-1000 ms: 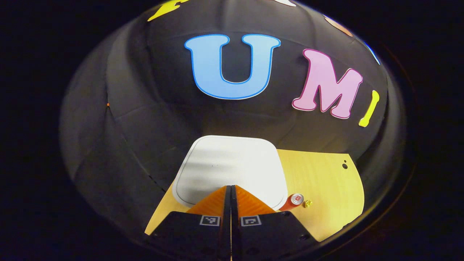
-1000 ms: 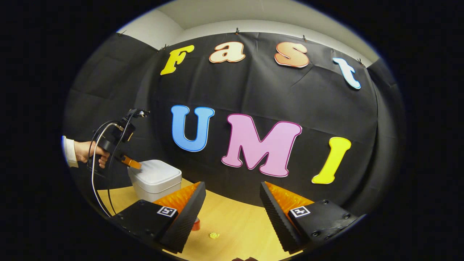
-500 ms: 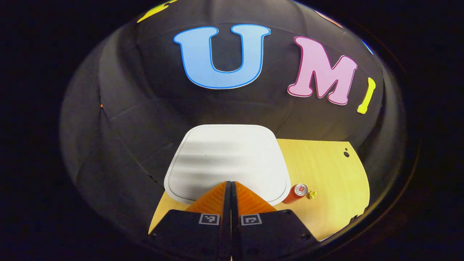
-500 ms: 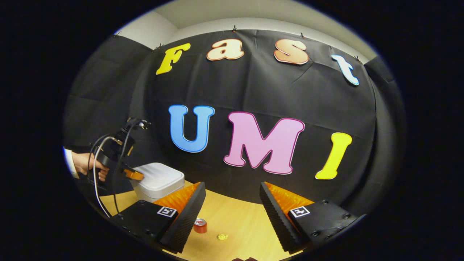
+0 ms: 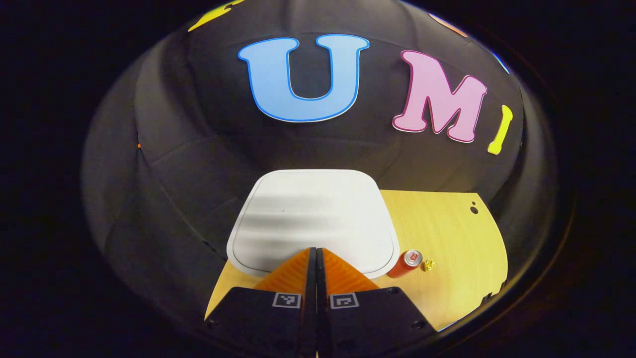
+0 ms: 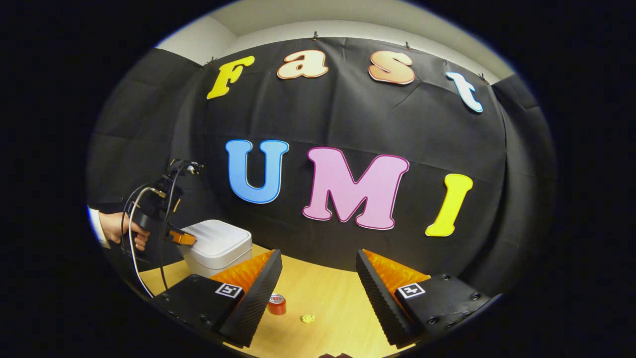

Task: Press the lid of the desktop garbage bin to open it, pick up the crumpled paper on the desktop and throw it into the bin, then pick up the pop can on the desktop and drop it into the bin, and finally close the garbage bin lid.

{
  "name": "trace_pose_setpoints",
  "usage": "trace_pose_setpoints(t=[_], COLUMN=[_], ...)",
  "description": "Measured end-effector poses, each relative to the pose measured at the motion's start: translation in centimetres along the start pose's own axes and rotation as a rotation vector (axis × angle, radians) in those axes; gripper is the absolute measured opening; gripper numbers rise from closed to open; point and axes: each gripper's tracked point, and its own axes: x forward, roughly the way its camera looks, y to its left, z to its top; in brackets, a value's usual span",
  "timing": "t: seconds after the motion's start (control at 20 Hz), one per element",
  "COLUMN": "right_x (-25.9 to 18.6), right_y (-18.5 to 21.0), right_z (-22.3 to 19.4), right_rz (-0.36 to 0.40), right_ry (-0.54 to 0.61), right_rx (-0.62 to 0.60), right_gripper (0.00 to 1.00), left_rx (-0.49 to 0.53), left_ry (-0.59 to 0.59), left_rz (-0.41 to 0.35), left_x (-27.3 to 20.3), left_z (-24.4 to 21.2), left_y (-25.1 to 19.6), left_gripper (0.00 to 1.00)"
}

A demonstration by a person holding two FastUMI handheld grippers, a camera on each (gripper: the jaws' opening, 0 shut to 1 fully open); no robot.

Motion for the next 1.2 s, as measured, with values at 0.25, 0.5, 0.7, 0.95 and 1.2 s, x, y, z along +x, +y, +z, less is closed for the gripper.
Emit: trace_pose_setpoints(t=[0.25, 0.5, 0.7, 0.95, 1.2], right_x=[0.4, 0.7, 1.2, 2.4, 3.9], right_y=[-0.9, -2.0, -2.4, -2.4, -2.6], right_z=[0.2, 0.4, -0.3, -1.2, -2.8], right_rz=[-0.018, -0.037, -0.038, -0.031, -0.017], right_ry=[-0.004, -0.02, 0.0, 0.022, 0.058], right_rx=[0.011, 0.011, 0.006, 0.007, -0.035], right_gripper=[0.94, 0.96, 0.96, 0.96, 0.96], left_rx=[-0.018, -0.036, -0.016, -0.045, -0.026], left_ry=[-0.024, -0.142, -0.246, -0.346, -0.394], left_rz=[0.037, 0.05, 0.053, 0.017, 0.009], left_x=[-0.5, -2.3, -5.0, -10.5, -15.3], left_z=[0.3, 2.9, 6.3, 8.5, 8.0], left_y=[1.2, 2.3, 1.9, 1.2, 0.4], left_gripper=[0.08, 0.08, 0.08, 0.08, 0.08])
